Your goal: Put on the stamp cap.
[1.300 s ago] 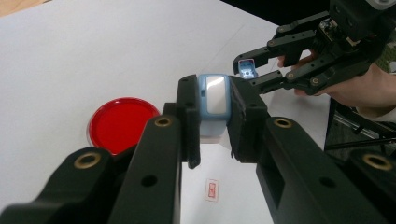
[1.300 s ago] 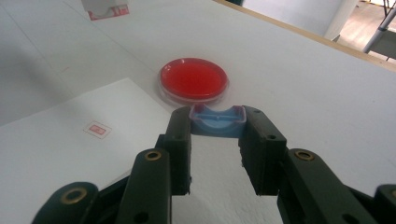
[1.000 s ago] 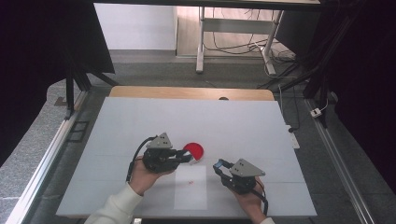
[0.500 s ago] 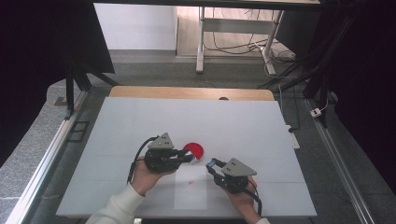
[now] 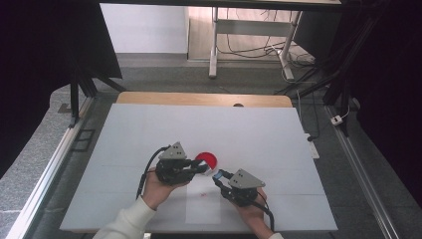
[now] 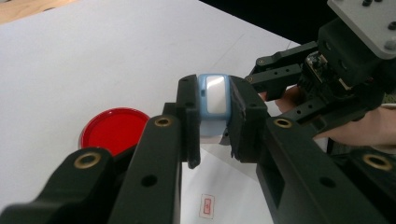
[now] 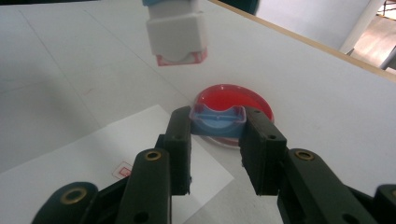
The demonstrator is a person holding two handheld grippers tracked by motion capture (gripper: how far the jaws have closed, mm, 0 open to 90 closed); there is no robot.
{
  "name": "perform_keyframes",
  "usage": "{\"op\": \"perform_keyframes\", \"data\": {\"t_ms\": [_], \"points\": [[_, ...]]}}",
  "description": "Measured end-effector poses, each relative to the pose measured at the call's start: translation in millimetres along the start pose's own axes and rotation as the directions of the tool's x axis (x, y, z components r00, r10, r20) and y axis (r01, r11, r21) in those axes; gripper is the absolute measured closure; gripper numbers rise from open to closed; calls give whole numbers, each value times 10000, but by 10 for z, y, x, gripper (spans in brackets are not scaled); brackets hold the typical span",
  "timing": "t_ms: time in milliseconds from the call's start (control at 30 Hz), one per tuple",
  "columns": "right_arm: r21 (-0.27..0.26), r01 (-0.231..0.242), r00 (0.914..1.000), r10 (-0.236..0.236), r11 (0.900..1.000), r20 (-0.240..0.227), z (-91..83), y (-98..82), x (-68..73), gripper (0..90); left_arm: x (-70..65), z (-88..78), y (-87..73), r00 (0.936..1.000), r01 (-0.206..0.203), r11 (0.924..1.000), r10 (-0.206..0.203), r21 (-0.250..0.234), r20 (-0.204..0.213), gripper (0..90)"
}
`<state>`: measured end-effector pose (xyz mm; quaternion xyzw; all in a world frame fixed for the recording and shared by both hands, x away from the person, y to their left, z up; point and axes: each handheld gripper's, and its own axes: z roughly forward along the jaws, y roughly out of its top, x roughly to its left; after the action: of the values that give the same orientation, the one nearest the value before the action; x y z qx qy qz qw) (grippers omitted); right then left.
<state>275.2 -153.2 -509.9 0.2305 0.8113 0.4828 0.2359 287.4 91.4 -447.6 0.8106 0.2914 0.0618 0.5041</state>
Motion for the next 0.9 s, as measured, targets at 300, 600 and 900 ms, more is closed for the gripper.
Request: {"op": "perform_keyframes", "data": {"t_ms": [300, 600, 900], "points": [[4, 26, 10000, -26, 10000, 9, 51, 22, 59, 643, -28, 28, 1, 9999, 136, 9998, -135, -175, 59, 756], [-150, 9, 9999, -7, 9999, 144, 76, 36, 85, 643, -44, 62, 1, 9998, 126, 9998, -124, -171, 123, 757], [-146, 2, 9997, 2, 9999, 238, 94, 48, 110, 643, -46, 75, -5, 9999, 153, 9997, -152, -208, 80, 757]]}}
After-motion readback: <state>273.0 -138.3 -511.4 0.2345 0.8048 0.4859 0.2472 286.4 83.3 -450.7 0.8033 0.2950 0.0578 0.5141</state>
